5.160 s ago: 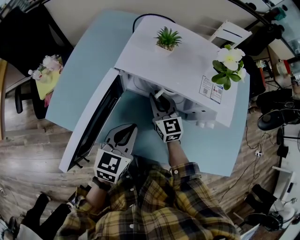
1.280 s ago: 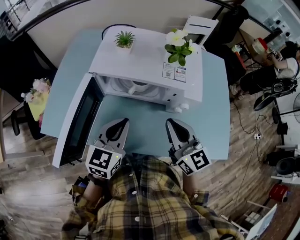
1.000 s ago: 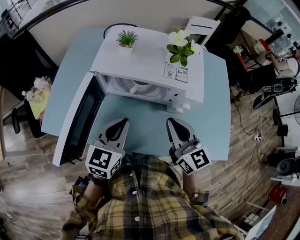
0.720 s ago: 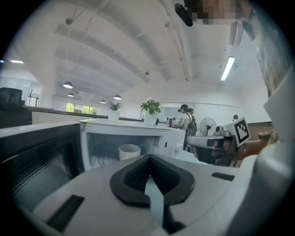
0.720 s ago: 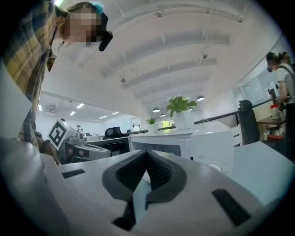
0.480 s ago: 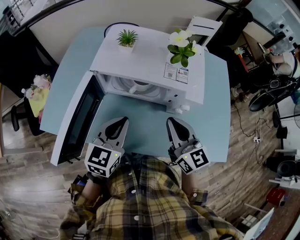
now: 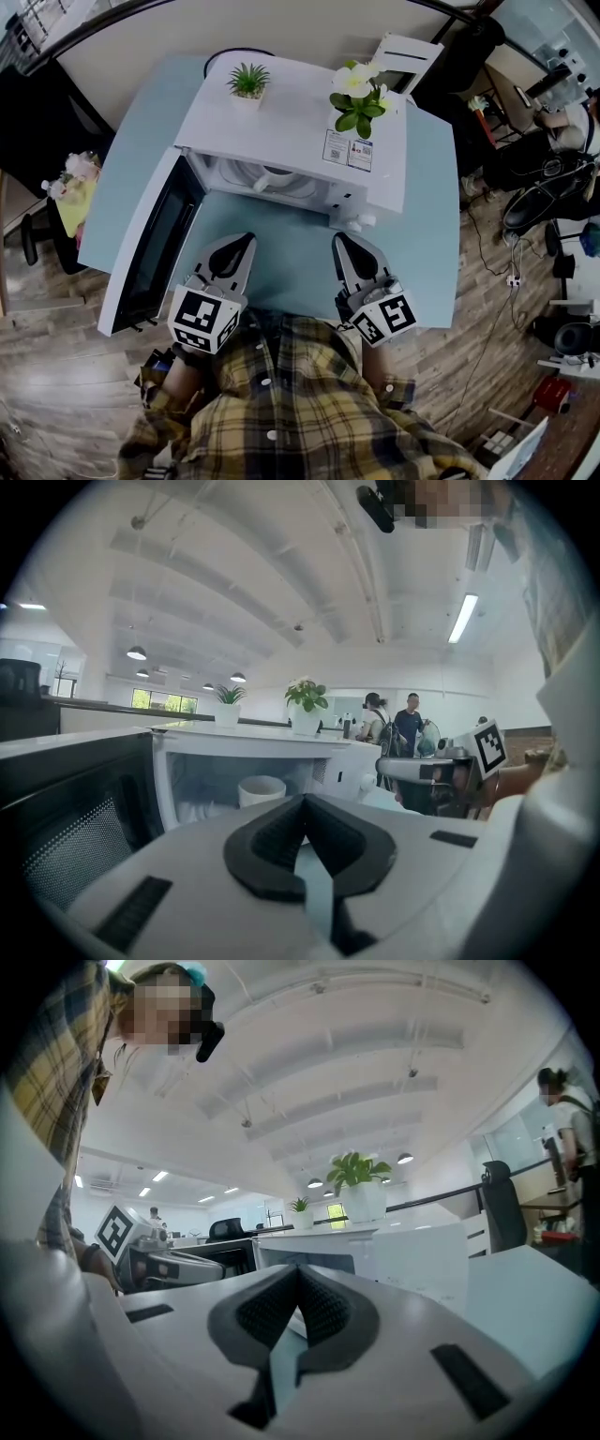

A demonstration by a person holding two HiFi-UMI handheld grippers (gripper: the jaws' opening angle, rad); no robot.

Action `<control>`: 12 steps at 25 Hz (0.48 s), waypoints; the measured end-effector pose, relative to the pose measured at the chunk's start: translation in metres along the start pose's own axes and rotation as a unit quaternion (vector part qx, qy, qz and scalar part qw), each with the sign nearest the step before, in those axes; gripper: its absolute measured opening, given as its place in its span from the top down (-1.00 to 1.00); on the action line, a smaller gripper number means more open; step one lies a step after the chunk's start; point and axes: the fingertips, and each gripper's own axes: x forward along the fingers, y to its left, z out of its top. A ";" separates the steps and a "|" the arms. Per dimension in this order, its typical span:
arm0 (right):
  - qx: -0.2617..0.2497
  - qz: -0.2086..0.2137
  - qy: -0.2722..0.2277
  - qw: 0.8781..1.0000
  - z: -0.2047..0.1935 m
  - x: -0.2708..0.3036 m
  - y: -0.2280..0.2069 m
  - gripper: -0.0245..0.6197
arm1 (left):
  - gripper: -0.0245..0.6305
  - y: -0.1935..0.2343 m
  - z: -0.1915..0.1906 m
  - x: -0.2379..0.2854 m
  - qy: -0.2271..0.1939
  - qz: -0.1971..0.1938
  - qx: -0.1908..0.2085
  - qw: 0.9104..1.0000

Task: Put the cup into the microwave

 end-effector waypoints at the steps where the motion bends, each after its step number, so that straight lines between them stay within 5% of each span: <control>1: 0.001 0.001 0.000 1.000 0.000 0.001 -0.001 0.91 | 0.95 0.000 0.000 0.001 0.000 0.000 0.000 1.000; 12: 0.000 0.012 0.010 1.000 -0.001 0.012 0.000 0.92 | 0.95 0.008 0.001 0.004 0.001 0.008 -0.004 1.000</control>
